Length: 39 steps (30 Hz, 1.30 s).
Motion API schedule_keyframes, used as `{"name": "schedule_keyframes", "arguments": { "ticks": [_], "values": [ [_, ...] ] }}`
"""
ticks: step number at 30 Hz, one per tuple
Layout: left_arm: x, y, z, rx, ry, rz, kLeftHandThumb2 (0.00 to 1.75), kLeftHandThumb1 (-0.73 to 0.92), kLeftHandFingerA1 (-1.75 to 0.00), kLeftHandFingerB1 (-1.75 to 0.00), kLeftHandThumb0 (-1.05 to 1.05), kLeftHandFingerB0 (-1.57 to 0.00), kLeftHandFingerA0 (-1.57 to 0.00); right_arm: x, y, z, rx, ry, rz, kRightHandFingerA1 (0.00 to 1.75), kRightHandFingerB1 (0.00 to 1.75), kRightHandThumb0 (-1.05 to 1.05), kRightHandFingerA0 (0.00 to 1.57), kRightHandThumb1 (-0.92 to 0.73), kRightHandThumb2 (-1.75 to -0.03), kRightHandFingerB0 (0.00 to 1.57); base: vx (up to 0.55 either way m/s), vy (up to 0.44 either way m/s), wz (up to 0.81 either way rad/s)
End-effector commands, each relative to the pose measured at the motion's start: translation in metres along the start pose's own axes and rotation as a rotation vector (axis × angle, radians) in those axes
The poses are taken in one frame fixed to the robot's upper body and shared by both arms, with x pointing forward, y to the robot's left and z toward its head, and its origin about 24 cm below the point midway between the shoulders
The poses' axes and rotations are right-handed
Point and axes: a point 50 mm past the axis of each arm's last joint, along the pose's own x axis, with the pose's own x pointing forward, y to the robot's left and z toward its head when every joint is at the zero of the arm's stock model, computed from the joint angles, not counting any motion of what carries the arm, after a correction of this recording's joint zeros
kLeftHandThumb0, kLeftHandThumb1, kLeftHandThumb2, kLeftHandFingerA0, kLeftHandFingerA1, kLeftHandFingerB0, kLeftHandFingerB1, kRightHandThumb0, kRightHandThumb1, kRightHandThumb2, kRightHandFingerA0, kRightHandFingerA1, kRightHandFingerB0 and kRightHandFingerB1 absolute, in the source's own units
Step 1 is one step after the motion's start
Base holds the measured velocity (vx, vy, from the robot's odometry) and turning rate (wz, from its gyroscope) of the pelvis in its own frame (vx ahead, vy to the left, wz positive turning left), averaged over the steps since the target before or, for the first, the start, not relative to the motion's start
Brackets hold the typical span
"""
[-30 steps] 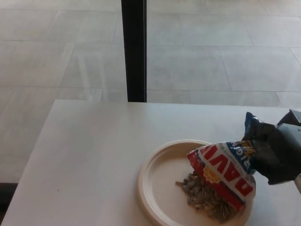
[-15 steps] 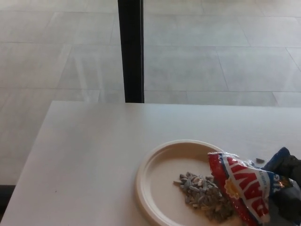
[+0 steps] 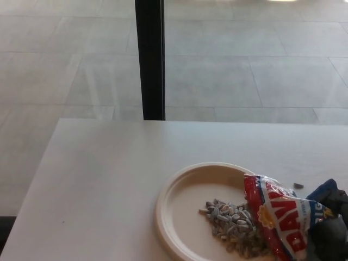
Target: The robot uses its right hand to pick up a bag of sunflower seeds kept in the middle of the desk and tilts it over a plate kept next to it to pour out a few seeds and then puts the bag of seeds back on the desk
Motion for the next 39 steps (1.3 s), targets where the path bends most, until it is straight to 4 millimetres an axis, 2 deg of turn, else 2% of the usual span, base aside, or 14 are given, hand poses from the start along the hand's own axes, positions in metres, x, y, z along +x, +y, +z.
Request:
{"name": "schedule_keyframes", "arguments": {
  "ticks": [1,3,4,5,8,9,11,13,15,17,20,24,26,39],
  "values": [
    [-0.001,0.001,-0.002,0.01,0.008,0.007,0.62,0.72,-0.62,-0.45,-0.78,-0.54,-0.67,-0.009,0.025,-0.022,0.104,0.138,0.063,1.75,1.58,-0.33,0.98,-0.49,-1.18,0.82,0.0,0.0,0.0],
    [0.0,0.001,0.0,0.019,-0.003,0.0,0.62,0.74,-0.62,-0.46,-0.76,-0.54,-0.66,-0.008,0.029,-0.023,0.119,0.179,0.063,1.75,1.39,-0.33,1.06,-0.45,-1.27,0.91,0.0,0.0,0.0],
    [0.0,0.0,0.0,-0.015,-0.004,-0.011,0.62,0.73,-0.62,-0.47,-0.75,-0.53,-0.65,-0.008,0.03,-0.025,0.13,0.214,0.06,1.38,1.15,-0.4,1.27,-0.52,-1.22,1.01,0.0,0.0,0.0],
    [0.0,0.001,0.001,-0.007,-0.003,-0.008,0.62,0.73,-0.61,-0.46,-0.75,-0.53,-0.66,-0.009,0.031,-0.026,0.136,0.236,0.054,1.75,1.2,-0.34,1.05,-0.45,-1.21,0.97,0.0,0.0,0.0],
    [0.0,0.001,0.001,0.033,-0.003,-0.001,0.62,0.75,-0.6,-0.43,-0.76,-0.54,-0.67,-0.011,0.033,-0.031,0.143,0.295,0.043,1.75,0.85,-0.3,1.09,-0.56,-0.95,0.95,0.0,0.0,0.0],
    [0.0,0.001,0.001,0.038,0.001,0.004,0.62,0.74,-0.6,-0.43,-0.78,-0.54,-0.67,-0.011,0.033,-0.033,0.154,0.325,0.042,1.36,0.84,-0.35,1.27,-0.52,-1.06,0.87,0.0,0.0,0.0],
    [0.0,0.002,0.0,0.031,0.004,0.008,0.62,0.74,-0.61,-0.43,-0.78,-0.54,-0.67,-0.014,0.035,-0.037,0.166,0.359,0.037,1.59,0.69,-0.35,1.02,-0.67,-0.78,0.87,0.0,0.0,0.0],
    [-0.001,0.002,0.0,0.023,-0.001,0.002,0.62,0.73,-0.62,-0.44,-0.77,-0.54,-0.68,-0.017,0.038,-0.041,0.178,0.38,0.033,0.91,0.53,-0.44,0.95,-0.76,-0.62,0.59,0.0,0.0,0.0],
    [0.0,0.002,0.0,0.051,0.005,-0.002,0.63,0.75,-0.58,-0.42,-0.76,-0.53,-0.65,-0.02,0.042,-0.044,0.203,0.356,0.126,0.76,0.39,-0.46,0.52,-0.73,-0.62,0.29,0.0,0.0,0.0],
    [0.0,0.002,0.001,0.03,0.0,-0.004,0.62,0.73,-0.61,-0.45,-0.77,-0.53,-0.64,-0.026,0.044,-0.043,0.166,0.338,0.238,0.21,0.24,-0.57,0.0,-0.57,-0.81,0.04,0.0,0.0,0.0],
    [0.0,0.002,0.001,0.03,0.0,0.001,0.63,0.73,-0.6,-0.44,-0.79,-0.53,-0.63,-0.031,0.045,-0.041,0.09,0.302,0.296,0.0,0.11,-0.6,0.0,-0.56,-0.73,0.04,0.0,0.0,0.0],
    [0.0,0.002,0.001,0.03,0.001,0.004,0.63,0.74,-0.6,-0.43,-0.77,-0.52,-0.63,-0.036,0.041,-0.034,0.02,0.251,0.354,0.0,0.03,-0.59,0.0,-0.54,-0.69,0.04,0.0,0.0,0.0],
    [0.0,0.002,0.002,0.001,-0.001,0.0,0.62,0.73,-0.61,-0.44,-0.77,-0.51,-0.63,-0.038,0.038,-0.03,-0.008,0.208,0.369,0.16,0.03,-0.65,0.0,-0.31,-0.63,0.0,0.0,0.0,0.0],
    [0.0,0.003,0.003,-0.009,-0.012,-0.013,0.62,0.73,-0.64,-0.45,-0.77,-0.52,-0.65,-0.047,0.011,-0.015,-0.235,0.004,0.436,0.0,0.05,-0.69,0.0,-0.37,-0.66,0.0,0.0,0.0,0.0]
  ]
}}
